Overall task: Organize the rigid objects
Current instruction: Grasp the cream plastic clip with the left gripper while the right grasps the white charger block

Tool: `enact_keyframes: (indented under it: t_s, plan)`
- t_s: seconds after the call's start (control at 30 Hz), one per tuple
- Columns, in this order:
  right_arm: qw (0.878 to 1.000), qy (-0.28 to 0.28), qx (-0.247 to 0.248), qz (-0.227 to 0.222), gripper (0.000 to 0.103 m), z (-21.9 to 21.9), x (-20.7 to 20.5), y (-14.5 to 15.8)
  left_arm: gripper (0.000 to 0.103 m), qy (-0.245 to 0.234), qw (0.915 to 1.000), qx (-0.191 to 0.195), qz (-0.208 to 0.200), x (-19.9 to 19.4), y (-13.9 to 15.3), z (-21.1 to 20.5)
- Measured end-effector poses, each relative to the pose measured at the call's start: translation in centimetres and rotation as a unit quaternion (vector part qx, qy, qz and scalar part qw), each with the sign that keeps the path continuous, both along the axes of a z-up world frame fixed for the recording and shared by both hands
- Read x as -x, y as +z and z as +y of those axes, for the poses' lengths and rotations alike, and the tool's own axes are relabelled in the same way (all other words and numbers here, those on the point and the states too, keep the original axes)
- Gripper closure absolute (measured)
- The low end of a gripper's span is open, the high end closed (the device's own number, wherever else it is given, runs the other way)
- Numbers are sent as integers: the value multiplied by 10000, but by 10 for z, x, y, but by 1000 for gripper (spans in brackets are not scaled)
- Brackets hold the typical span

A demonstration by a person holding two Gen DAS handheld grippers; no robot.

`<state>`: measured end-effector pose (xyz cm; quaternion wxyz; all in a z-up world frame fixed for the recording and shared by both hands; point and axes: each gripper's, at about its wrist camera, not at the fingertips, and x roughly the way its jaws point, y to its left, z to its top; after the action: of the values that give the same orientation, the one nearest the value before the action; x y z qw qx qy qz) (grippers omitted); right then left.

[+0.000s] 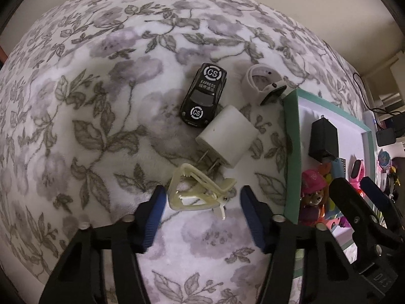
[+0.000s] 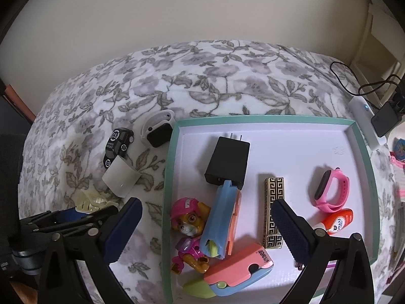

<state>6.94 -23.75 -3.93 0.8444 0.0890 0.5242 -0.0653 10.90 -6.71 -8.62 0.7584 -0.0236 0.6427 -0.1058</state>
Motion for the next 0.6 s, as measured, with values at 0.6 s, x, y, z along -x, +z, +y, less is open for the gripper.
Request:
enact_keyframes:
  t_s: [0.6]
  plan:
    - [9997,238,48,-63,0,20,-9,5,55,378,9984,194,-374,-8,18,22]
